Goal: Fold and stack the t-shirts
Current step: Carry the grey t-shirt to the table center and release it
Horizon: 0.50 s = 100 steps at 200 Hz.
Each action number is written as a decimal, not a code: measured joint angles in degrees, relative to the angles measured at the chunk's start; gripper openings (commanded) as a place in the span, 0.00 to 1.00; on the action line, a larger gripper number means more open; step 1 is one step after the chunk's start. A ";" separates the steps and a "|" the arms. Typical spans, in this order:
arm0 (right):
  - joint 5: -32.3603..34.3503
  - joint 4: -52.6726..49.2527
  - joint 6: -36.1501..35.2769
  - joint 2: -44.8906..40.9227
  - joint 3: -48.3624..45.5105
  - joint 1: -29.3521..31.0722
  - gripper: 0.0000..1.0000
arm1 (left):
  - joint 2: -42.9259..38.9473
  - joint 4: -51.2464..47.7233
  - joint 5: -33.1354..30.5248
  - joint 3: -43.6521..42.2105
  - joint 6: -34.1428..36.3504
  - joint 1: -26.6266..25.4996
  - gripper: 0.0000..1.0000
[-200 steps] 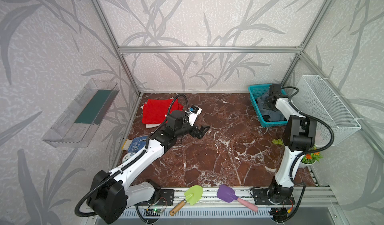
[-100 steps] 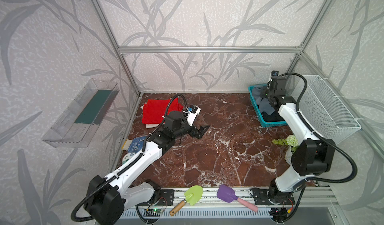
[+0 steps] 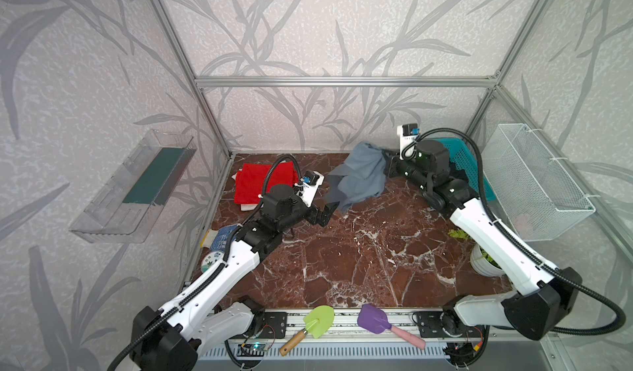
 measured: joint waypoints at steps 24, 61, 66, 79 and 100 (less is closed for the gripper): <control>-1.03 -1.31 5.88 1.60 -11.08 -0.33 0.36 | 0.57 -0.72 -0.72 0.00 0.59 0.00 0.99; -1.03 -5.35 8.85 2.67 -20.13 -0.52 0.60 | 6.78 -6.54 -1.97 2.82 0.94 0.00 0.93; -1.03 -5.42 9.22 2.23 -20.74 -0.57 0.60 | 7.74 -7.43 -2.34 3.48 0.85 -0.02 0.92; -1.07 -5.46 9.86 0.02 -22.73 -0.57 0.60 | 10.93 -11.04 -3.85 6.01 0.48 -0.07 0.83; -1.18 -5.77 10.80 -3.65 -24.87 -0.57 0.60 | 14.43 -15.91 -5.84 8.59 -0.98 -0.28 0.77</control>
